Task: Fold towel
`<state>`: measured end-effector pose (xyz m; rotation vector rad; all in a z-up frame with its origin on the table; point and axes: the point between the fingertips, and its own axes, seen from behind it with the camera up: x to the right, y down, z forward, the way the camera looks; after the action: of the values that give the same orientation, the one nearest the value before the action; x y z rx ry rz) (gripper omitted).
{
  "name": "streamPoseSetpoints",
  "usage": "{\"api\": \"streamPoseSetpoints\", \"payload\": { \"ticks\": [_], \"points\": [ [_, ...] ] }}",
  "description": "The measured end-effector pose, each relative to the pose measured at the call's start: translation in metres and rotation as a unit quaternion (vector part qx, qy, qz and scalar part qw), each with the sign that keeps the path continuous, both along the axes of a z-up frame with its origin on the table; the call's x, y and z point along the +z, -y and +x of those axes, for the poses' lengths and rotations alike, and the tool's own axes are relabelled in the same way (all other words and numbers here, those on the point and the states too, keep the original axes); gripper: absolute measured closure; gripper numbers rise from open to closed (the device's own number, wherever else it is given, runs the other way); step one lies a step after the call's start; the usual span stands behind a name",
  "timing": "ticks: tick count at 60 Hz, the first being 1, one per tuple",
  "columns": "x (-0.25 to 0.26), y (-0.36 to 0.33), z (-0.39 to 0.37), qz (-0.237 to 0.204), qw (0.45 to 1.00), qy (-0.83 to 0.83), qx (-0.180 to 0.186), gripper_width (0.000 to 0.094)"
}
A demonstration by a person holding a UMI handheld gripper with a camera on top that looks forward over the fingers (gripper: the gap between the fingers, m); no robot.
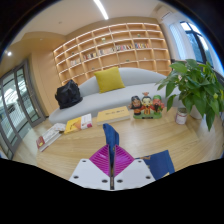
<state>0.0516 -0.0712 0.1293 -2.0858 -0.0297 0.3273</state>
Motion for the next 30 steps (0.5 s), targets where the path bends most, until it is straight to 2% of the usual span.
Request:
{"api": "streamPoseSetpoints", "payload": {
  "ticks": [5,8,10,15,17,19,22,30],
  "points": [
    [-0.037,-0.008,0.051,-0.023,0.999,0.029,-0.026,0.0904],
    [-0.055,-0.008,0.077,-0.037,0.998,0.045,-0.036,0.0823],
    [-0.069,-0.007,0.095,-0.047,0.996,0.056,-0.042,0.0697],
    [-0.085,-0.003,0.139,-0.062,0.992,0.086,-0.068,0.0200],
    [-0.087,0.000,0.158,-0.060,0.990,0.097,-0.083,0.0117],
    [-0.084,0.002,0.173,-0.059,0.988,0.104,-0.096,0.0084],
    [-0.075,0.010,0.193,-0.051,0.986,0.112,-0.113,0.0085],
    [-0.040,0.041,0.218,-0.032,0.984,0.125,-0.126,0.0085]
  ]
}}
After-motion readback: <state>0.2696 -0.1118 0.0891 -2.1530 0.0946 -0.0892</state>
